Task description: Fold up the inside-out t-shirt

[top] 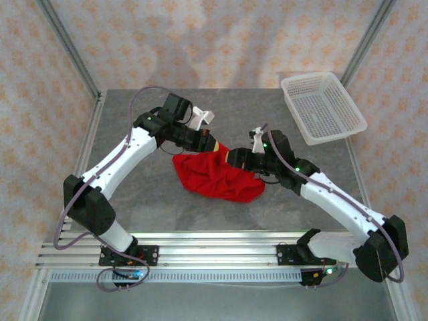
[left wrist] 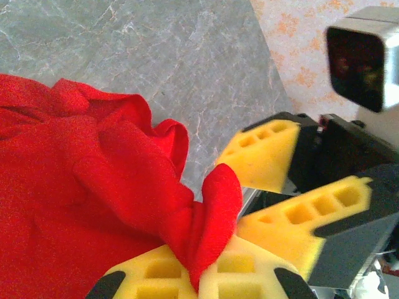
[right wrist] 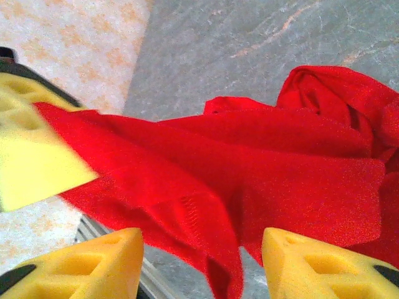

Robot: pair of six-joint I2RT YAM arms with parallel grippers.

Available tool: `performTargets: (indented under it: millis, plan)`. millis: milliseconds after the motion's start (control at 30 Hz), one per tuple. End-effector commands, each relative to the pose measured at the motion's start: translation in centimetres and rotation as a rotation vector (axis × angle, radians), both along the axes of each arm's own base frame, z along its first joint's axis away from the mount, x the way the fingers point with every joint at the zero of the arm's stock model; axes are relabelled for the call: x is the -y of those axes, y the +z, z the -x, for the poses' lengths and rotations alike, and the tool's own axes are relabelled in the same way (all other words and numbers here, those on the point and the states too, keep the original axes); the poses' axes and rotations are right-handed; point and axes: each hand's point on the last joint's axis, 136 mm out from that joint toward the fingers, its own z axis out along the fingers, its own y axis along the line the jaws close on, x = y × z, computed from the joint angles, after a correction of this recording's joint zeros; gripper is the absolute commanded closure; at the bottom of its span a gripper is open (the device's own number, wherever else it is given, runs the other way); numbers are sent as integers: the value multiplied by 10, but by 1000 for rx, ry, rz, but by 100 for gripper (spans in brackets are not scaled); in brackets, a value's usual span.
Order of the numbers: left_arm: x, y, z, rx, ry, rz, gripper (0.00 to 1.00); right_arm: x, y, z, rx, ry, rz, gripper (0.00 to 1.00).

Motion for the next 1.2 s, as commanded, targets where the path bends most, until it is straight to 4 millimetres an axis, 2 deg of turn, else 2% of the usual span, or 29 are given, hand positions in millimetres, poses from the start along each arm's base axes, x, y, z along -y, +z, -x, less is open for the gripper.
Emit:
performTargets:
  millis: [0,100,167,233,333,400,433,500,567,633,767,867,1000,1067,1167]
  plan:
    - [-2,12,2,29,7,24,100,-12,-4,-10,22,31,20,46]
    - [-3,14,2,35,5,19,100,-10,-19,-21,29,10,85,48]
    - [-4,13,1,37,11,10,100,-12,-21,-22,22,18,90,55]
    - [-8,14,0,47,25,-3,100,-10,-24,-19,1,22,100,72]
    - [-20,12,-7,57,78,-23,100,15,-39,-16,-16,-65,201,99]
    - [-30,8,-11,46,112,-21,100,38,-48,-14,-23,-133,285,100]
    - [-34,6,-13,38,125,-20,100,43,-47,-11,-16,-138,303,100]
    - [-45,-4,-15,22,153,-60,99,42,-35,-6,11,-103,289,100]
    - [-61,-18,-20,23,195,-148,81,31,-13,0,49,-44,215,100]
    - [-68,-22,-23,50,213,-192,66,23,2,3,67,-16,151,100]
    - [-79,-12,-25,123,269,-211,54,11,18,2,54,-3,71,100]
    - [-86,6,-14,252,304,-270,51,12,18,-6,27,-45,86,100]
    - [-79,28,10,432,350,-356,53,5,12,-14,-22,-47,102,100]
    - [-75,26,15,442,412,-373,55,-2,9,-15,-51,-26,97,100]
    - [-71,13,10,406,493,-415,58,-8,5,-16,-94,-11,95,100]
